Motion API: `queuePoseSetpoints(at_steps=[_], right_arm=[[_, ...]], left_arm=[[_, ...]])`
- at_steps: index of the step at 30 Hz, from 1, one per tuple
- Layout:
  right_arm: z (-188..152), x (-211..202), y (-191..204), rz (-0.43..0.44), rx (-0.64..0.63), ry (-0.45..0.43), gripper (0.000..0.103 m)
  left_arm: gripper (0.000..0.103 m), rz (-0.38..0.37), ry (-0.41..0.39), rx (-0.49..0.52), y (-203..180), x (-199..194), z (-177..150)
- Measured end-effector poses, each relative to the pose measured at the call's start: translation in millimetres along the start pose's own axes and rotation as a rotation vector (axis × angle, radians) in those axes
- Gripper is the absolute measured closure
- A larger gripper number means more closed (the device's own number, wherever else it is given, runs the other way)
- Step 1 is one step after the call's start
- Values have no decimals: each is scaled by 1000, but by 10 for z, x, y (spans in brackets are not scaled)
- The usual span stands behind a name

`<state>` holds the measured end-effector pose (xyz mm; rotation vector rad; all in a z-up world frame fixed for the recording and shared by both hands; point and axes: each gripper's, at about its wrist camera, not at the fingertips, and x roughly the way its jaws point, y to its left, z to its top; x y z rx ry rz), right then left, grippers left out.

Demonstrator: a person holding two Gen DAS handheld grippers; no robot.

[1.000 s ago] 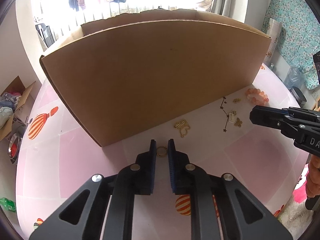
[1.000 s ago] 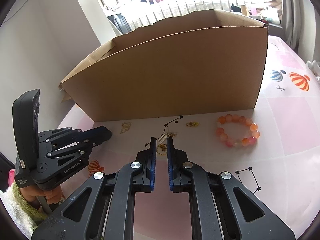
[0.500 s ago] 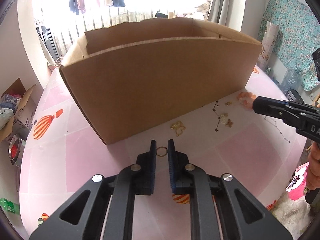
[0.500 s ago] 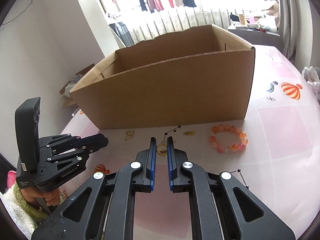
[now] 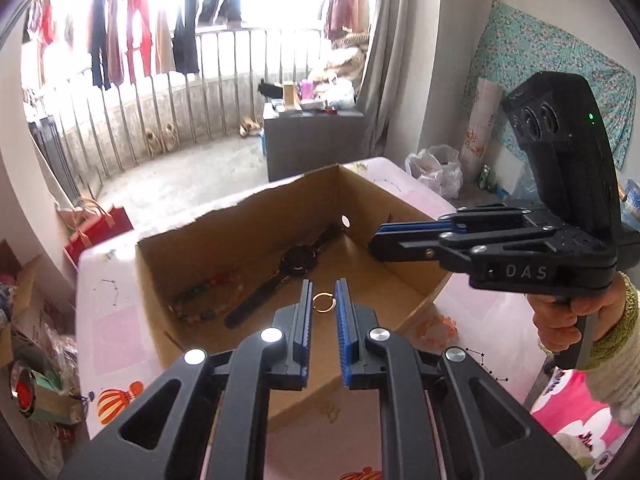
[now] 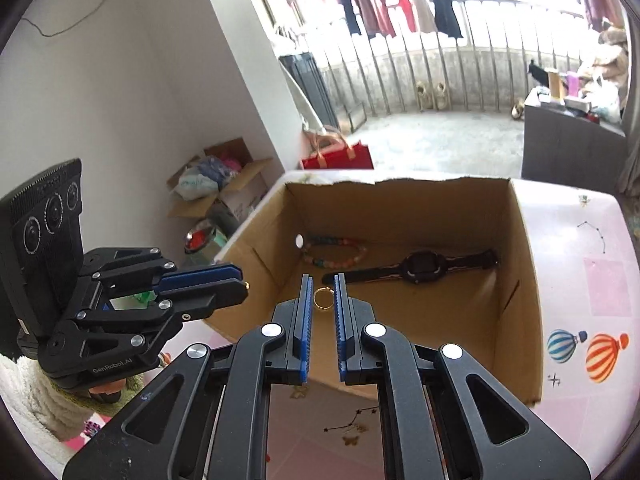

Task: Organize jewelry
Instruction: 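Lift the gold ring with the left tool and carry it over the box, then open the left tool to drop the gold ring into the box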

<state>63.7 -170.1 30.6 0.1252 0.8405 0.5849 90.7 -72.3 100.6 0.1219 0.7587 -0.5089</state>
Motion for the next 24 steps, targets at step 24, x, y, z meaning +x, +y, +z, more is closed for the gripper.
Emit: queuePoseSetpoints(at_steps=[24], right_arm=[[267,1211,-637,-131,44,459,90]], left_arm=[[77,-79,555,-338,675,1601,262]])
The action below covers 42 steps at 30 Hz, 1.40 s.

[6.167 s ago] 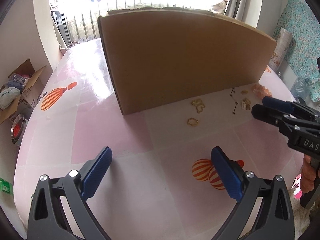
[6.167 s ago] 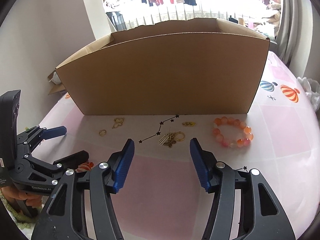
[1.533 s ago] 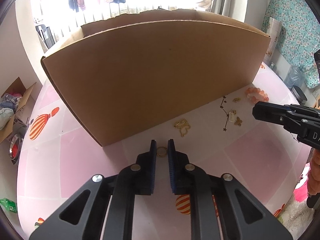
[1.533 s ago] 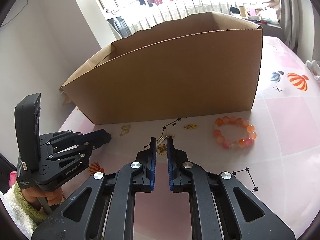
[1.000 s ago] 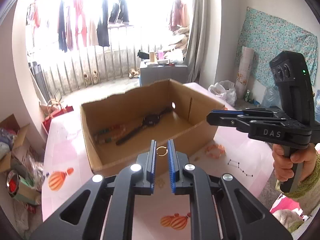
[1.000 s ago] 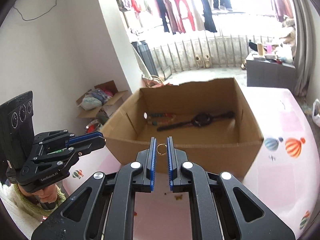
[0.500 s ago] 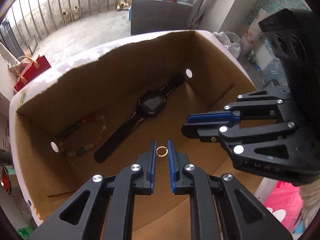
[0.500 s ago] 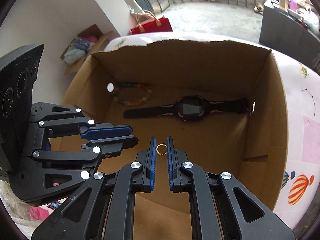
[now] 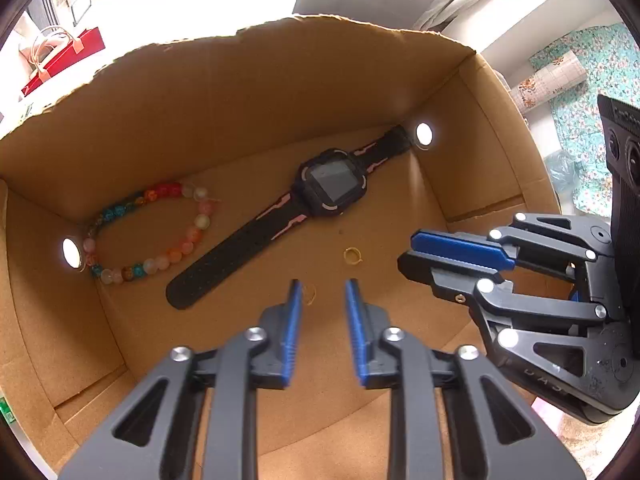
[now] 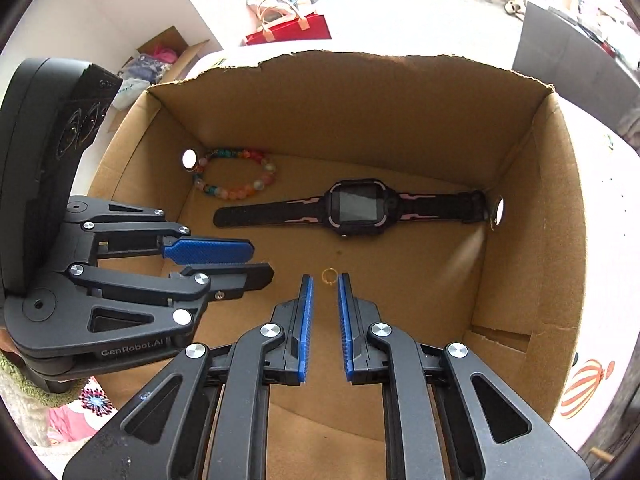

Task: Organize jewelry
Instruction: 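Open the left tool to drop the gold ring into the box, then withdraw both tools from the box back over the gold charms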

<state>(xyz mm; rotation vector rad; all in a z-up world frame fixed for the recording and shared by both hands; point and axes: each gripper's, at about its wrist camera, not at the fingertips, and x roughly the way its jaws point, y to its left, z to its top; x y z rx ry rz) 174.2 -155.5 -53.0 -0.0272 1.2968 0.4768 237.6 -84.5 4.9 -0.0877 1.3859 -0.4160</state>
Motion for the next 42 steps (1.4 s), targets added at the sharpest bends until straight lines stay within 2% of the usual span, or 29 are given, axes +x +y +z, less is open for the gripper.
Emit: queuePoseSetpoints(at_steps=[3,6,8,12,17,21,23,26,28,30,32,35,41,42], right_arm=[[-5,-28,-8,3,12,-14,90],[-40,-161,-32,11,23,-39,90],[-60,-247,-22,14,27,-67,90],[-151,-554,46,6,18,-157,89],[-539,-1159,189,60,3,-337,79],[-1100,-1472,347,104,-22,-455,76],[-1394,-1474,429,109,-28,-484,75],[-1723,-1283,517,105,4,-488,74],[-1891,-1077,518,78,54,-477,74],[-2014,-844,483,94,123,-449,72],[-2091,-643,439,97,196,-432,72],[-2163,-406,431,84,255,-406,72],[-2075,-205,532,11,195,-418,72],[-2055,-186,538,2,186,-425,72]], left_arm=[[71,8,-22,9,-22,-54,-30],[71,11,-48,9,-3,-99,-74],[71,16,-87,15,5,-161,-118],[71,33,-215,40,-46,-476,-281],[70,19,-433,158,-262,-1155,-863],[56,56,-616,258,-391,-1539,-1621],[50,84,-672,290,-441,-1602,-1919],[49,99,-668,289,-461,-1427,-2324],[49,91,-627,259,-438,-1216,-2500],[49,68,-578,219,-406,-951,-2565],[49,81,-538,189,-381,-727,-2590],[49,103,-522,170,-319,-557,-2570],[50,150,-508,191,-328,-289,-2324],[53,158,-505,196,-323,-257,-2293]])
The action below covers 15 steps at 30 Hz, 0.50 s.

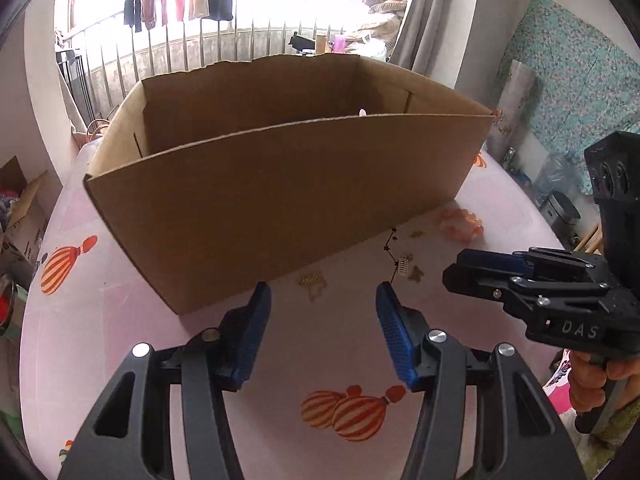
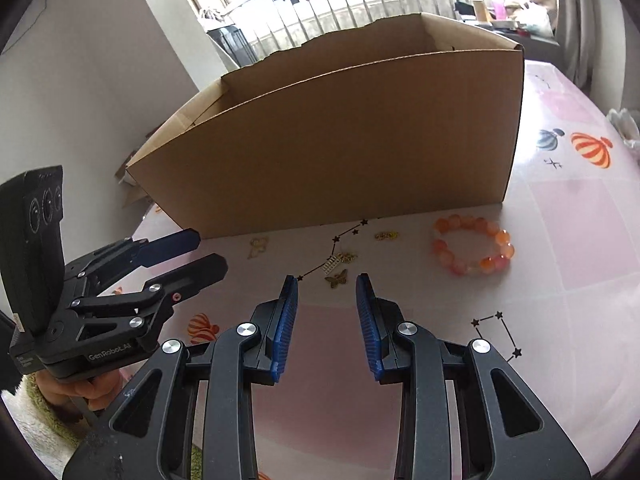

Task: Organize jewelry
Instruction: 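Withdraw both tools from the box back over the gold charms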

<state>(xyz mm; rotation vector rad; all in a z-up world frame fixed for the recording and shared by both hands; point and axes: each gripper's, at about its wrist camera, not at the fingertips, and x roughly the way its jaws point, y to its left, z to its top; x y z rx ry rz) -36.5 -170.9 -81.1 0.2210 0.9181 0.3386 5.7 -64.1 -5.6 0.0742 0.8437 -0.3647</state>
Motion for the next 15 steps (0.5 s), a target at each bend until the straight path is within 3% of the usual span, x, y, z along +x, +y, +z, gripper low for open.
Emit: queuePoseSetpoints(at_steps=[6,15], right_arm=[[42,124,-31,12,1,-12,72],[-11,156,-133,47,17,4,72]], left_arm=[[69,70,54,29,-40,249,52],[85,122,92,18,-12,344,79]])
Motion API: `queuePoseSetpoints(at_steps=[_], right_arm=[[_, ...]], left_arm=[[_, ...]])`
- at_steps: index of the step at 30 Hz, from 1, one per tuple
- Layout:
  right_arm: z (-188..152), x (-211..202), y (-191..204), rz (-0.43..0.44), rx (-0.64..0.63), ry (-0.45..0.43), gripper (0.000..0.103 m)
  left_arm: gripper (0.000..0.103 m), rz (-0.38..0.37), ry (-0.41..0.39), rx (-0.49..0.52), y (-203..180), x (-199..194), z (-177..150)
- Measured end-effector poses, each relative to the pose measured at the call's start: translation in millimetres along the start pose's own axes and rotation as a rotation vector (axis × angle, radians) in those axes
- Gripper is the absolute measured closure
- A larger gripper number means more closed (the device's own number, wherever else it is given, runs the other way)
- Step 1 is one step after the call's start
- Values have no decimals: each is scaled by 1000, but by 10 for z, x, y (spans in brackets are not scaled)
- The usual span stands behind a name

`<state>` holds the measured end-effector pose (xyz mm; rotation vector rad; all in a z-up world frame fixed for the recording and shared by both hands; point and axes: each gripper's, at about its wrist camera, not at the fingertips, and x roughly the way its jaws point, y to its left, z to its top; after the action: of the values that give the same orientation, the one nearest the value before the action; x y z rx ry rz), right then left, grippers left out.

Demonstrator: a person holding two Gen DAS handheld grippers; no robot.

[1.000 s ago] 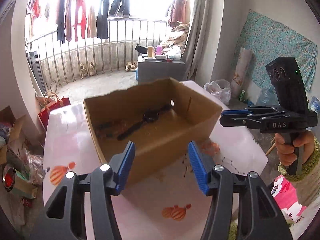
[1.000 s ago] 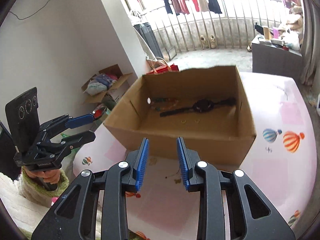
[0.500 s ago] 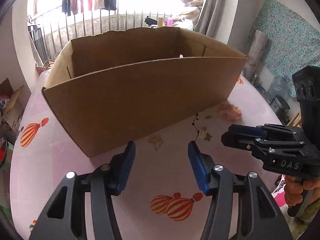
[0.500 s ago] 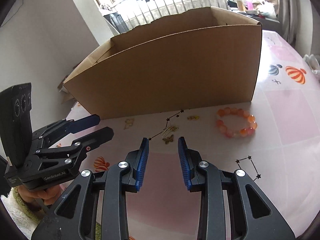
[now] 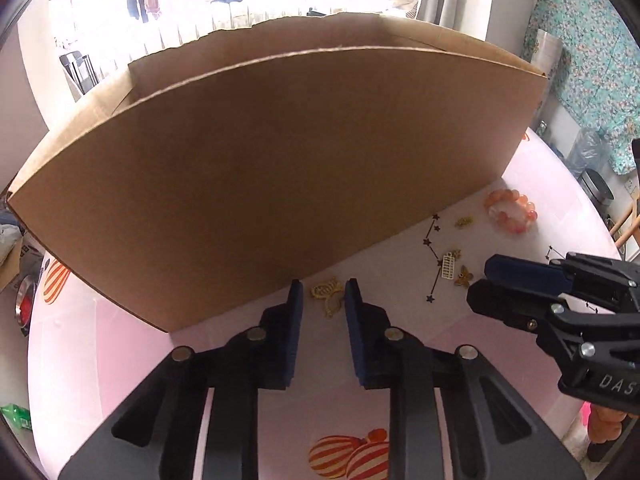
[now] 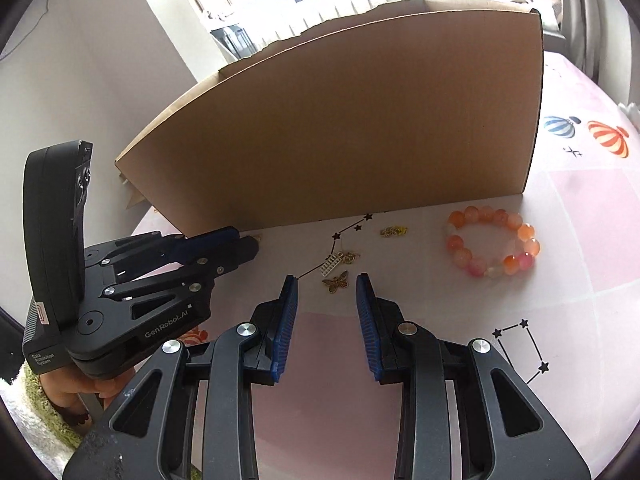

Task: Organize jewelry
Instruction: 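Withdraw both tools from the box back over the gold charms, then lower the left tool onto the gold butterfly charm and close it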

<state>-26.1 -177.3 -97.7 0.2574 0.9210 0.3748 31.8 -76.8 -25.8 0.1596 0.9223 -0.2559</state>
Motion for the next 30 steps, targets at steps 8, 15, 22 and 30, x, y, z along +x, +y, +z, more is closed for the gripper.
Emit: queuePoseSetpoints(at_steps=[8,15,22,30], right_arm=[[-27,-70,-127,7,20,-5,72],[-27,-81,-169,4,23,0,72],[-12,-40,-93,1,7,8,72],[0,35,-9,-1,-17,19,72]], left_arm=[[98,-18,6,-16,63,-50,-40],[98,-14,12,23,53,-155,-203],[97,-42,23,25,161,-316,-416],[73,-86,-13,-31,327,-461,-429]])
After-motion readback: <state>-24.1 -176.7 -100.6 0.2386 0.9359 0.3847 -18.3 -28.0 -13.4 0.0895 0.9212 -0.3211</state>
